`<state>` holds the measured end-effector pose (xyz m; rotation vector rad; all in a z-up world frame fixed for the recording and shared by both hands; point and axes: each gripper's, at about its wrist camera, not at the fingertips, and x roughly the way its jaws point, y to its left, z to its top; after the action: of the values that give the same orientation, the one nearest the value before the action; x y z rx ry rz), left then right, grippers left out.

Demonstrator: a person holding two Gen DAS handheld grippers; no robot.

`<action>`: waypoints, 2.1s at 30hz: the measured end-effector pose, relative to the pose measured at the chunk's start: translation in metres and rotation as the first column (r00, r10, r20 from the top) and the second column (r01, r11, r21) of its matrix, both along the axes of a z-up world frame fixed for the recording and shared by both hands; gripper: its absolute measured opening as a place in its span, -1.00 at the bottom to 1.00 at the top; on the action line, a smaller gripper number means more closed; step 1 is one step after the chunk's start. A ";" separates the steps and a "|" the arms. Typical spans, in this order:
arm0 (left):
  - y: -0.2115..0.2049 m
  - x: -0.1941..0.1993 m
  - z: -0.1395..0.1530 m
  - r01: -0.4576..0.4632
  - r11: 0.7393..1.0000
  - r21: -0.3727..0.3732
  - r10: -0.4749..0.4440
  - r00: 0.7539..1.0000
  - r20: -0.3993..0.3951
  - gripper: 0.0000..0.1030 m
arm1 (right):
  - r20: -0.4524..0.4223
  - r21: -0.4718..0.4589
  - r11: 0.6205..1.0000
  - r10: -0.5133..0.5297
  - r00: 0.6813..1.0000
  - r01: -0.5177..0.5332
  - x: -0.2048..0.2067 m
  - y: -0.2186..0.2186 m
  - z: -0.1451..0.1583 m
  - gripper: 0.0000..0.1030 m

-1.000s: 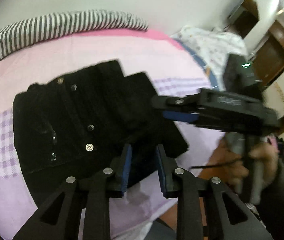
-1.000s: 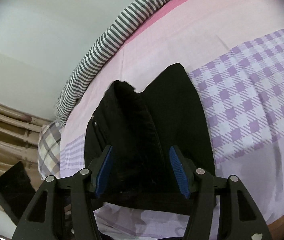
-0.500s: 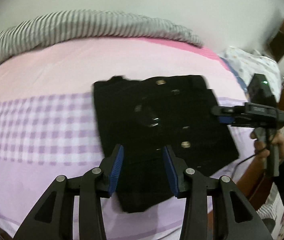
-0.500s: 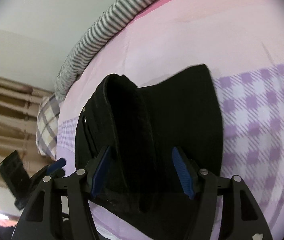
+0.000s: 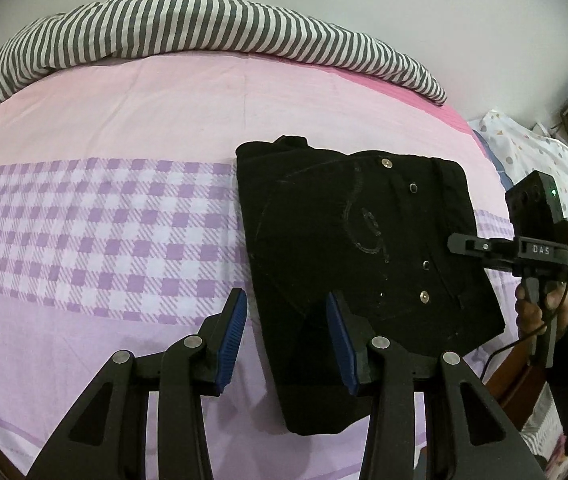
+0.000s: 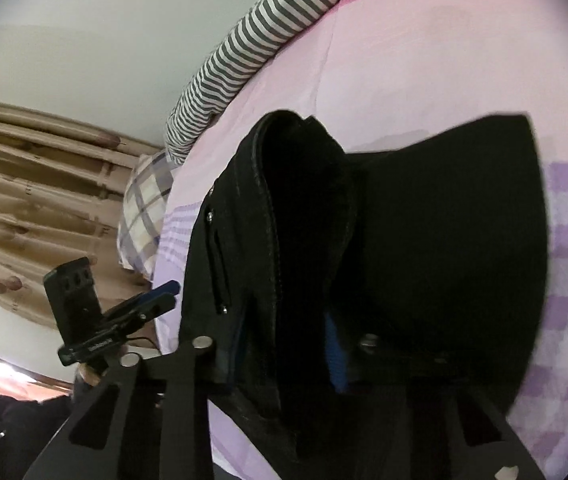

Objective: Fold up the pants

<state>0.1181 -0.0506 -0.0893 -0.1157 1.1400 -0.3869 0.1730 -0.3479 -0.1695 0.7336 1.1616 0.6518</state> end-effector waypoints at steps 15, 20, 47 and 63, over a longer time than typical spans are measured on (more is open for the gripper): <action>-0.019 0.010 0.029 0.050 0.998 -0.040 -0.046 0.994 0.094 -0.17 | 0.138 -0.174 0.956 -0.212 0.968 0.234 -0.048 0.003 0.096 -0.80; -0.049 0.010 0.035 0.134 0.990 -0.047 -0.126 0.982 0.138 -0.16 | 0.111 -0.210 0.926 -0.297 0.948 0.315 -0.055 -0.034 0.086 -0.80; -0.094 -0.022 -0.020 0.313 0.949 0.041 -0.314 0.949 0.015 -0.13 | -0.002 -0.214 0.886 -0.421 0.907 0.411 -0.111 -0.055 0.047 -0.43; -0.086 -0.044 -0.026 0.369 0.929 0.029 -0.369 0.929 -0.011 -0.12 | 0.054 -0.274 0.840 -0.473 0.879 0.469 -0.132 -0.047 0.036 -0.77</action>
<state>0.0742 -0.1368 -0.1156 0.1291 1.1730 -0.7036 0.0410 -0.3944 -0.1340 0.7447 1.0050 0.0612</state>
